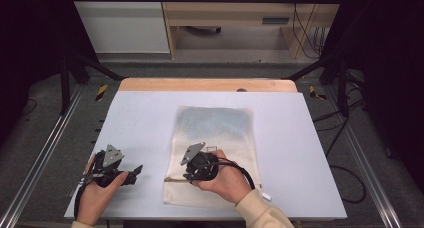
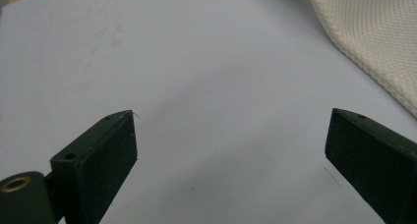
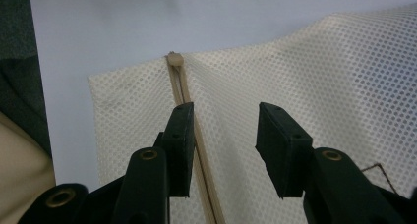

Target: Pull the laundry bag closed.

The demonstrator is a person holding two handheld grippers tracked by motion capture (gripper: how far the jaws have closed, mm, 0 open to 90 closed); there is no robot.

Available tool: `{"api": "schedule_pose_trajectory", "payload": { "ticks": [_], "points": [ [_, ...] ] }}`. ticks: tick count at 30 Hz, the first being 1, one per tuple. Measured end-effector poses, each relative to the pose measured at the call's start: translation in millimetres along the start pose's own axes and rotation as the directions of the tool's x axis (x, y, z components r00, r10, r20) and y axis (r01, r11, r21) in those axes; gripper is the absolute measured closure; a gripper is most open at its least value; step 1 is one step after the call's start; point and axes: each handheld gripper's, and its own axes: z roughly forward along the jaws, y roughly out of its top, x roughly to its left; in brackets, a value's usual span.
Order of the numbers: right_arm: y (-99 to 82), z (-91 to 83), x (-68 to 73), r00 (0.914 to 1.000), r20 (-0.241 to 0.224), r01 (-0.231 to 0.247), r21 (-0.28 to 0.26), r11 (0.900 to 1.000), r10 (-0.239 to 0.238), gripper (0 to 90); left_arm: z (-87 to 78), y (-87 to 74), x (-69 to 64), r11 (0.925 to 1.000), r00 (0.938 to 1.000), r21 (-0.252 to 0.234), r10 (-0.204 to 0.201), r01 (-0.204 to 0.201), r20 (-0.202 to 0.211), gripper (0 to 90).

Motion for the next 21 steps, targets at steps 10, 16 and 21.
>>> {"api": "schedule_pose_trajectory", "payload": {
  "ticks": [10, 16, 21],
  "points": [
    [18.4, 12.9, 4.0, 0.9984, -0.051, 0.024, -0.019, 0.9995, -0.025, 59.9, 4.0, 1.3, 7.1, 0.9994, 0.9994, 0.005, -0.035, 0.035, 0.000, 5.8],
    [27.0, 14.3, 4.4, 0.9979, -0.051, 0.039, -0.017, 0.9991, -0.040, 55.6, 3.2, 0.9, 10.4, 0.9988, 0.9987, 0.000, -0.049, 0.049, -0.011, 5.4],
    [30.8, 18.1, 4.3, 0.9974, -0.060, 0.039, -0.013, 0.9991, -0.040, 54.3, 2.2, 0.7, 12.1, 0.9980, 0.9981, -0.016, -0.061, 0.061, -0.005, 4.7]
  ]
}}
